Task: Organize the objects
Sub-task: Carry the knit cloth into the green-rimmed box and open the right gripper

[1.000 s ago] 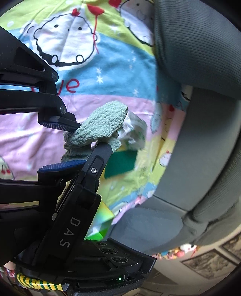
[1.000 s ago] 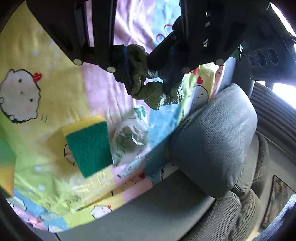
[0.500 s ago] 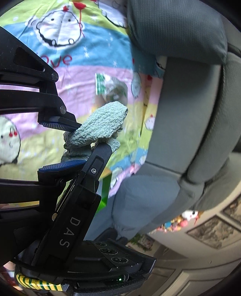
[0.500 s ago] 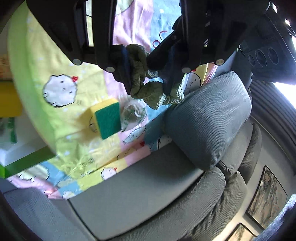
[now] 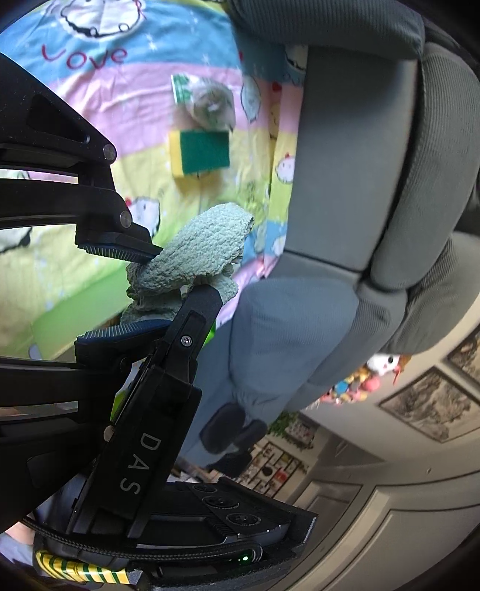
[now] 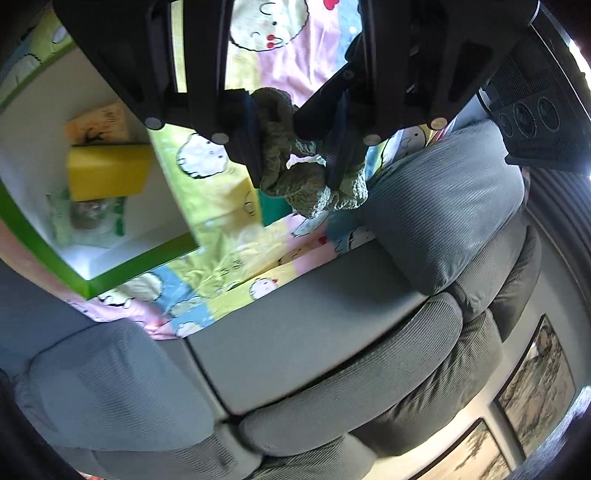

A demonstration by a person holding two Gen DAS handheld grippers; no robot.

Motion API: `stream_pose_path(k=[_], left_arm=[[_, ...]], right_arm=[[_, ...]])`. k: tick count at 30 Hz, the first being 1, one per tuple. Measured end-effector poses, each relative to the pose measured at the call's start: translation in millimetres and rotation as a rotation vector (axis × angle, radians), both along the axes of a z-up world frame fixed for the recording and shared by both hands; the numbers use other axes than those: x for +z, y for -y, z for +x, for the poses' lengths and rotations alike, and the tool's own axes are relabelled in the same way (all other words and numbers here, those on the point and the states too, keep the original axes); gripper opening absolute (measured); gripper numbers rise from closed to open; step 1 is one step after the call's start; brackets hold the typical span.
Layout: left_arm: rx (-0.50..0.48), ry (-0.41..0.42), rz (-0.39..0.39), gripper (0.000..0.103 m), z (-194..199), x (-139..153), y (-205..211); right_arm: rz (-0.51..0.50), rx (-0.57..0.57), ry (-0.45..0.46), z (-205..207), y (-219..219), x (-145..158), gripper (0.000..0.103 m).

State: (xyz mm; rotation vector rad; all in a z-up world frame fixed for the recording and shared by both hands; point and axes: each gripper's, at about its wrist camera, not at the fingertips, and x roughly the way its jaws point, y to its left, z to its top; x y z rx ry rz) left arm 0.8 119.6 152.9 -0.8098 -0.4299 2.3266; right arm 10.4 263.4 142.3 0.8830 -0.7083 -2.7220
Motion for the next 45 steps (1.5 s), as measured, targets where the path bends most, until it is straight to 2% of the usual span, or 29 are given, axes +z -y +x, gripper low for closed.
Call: stream_pose_path(k=[14,24,33,45], left_arm=[[-0.181,0.011,0.028,0.031,4,2,-66],[-0.281,0.075,0.005,0.031,3,-15,-117],[-0.319,0.136,-0.015,0.031,3,-33,-138],[-0.306,0.187,-0.051,0.031,0,-48,-144]], right_arm=[[0.046,-0.185,0.018,29,-58,6,0.033],[0.086,-0.296,0.100,42,-100,-7,0.033],[0.078,-0.347,0.173,43,-128,-27,0.033],[0.141,-0.406,0.261,38,-134,-40,0.035]])
